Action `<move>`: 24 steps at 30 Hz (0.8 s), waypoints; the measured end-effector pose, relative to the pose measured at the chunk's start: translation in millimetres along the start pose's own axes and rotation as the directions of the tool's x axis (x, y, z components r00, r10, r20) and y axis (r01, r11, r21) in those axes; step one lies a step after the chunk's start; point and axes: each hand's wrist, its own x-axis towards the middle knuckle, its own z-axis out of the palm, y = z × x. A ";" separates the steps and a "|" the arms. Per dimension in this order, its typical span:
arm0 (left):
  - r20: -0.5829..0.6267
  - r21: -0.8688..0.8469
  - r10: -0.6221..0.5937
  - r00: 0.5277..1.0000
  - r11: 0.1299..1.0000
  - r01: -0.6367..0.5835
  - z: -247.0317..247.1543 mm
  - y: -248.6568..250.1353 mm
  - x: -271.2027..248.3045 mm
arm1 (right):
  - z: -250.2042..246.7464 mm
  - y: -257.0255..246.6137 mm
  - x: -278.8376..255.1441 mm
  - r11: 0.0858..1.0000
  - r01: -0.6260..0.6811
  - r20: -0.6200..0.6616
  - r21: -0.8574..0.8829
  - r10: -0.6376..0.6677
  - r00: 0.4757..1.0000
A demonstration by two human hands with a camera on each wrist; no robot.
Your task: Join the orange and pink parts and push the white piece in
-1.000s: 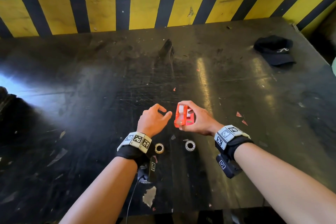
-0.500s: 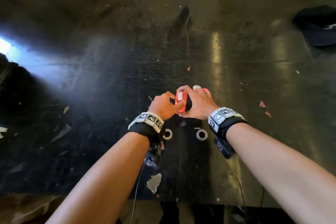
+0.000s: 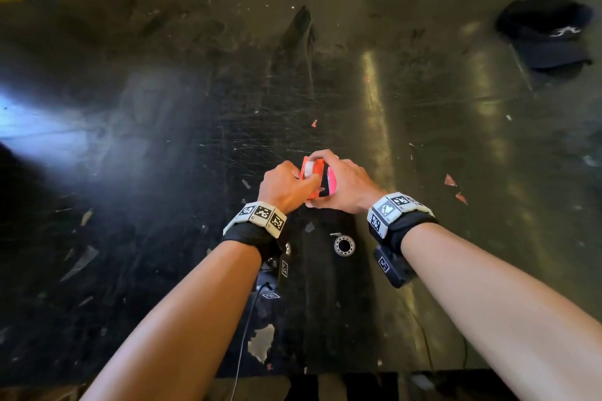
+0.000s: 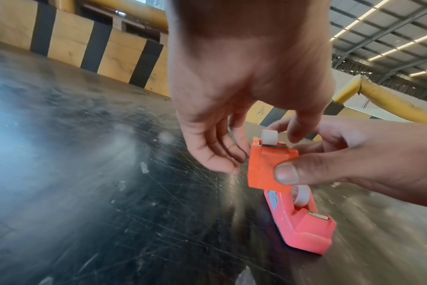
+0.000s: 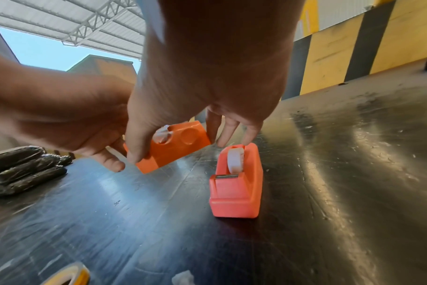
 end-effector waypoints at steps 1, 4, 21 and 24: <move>0.005 0.016 -0.003 1.000 1.000 0.003 -1.6 -0.3 0.1 | 0.3 -1.0 -0.4 1.000 0.002 0.002 0.006 -0.002 1.000; 0.014 0.072 -0.002 1.000 0.997 0.001 -2.2 -2.2 -1.4 | 0.4 -1.4 -1.9 1.000 0.001 0.019 0.006 -0.001 1.000; -0.103 0.060 0.171 0.980 0.984 -0.165 -22.3 17.8 -23.6 | -24.0 10.0 -13.1 0.996 -0.071 -0.036 0.063 0.073 0.997; -0.073 0.128 0.157 0.985 0.981 -0.147 -25.5 25.8 -26.8 | -27.5 9.5 -16.9 0.996 -0.058 -0.054 0.061 0.061 0.997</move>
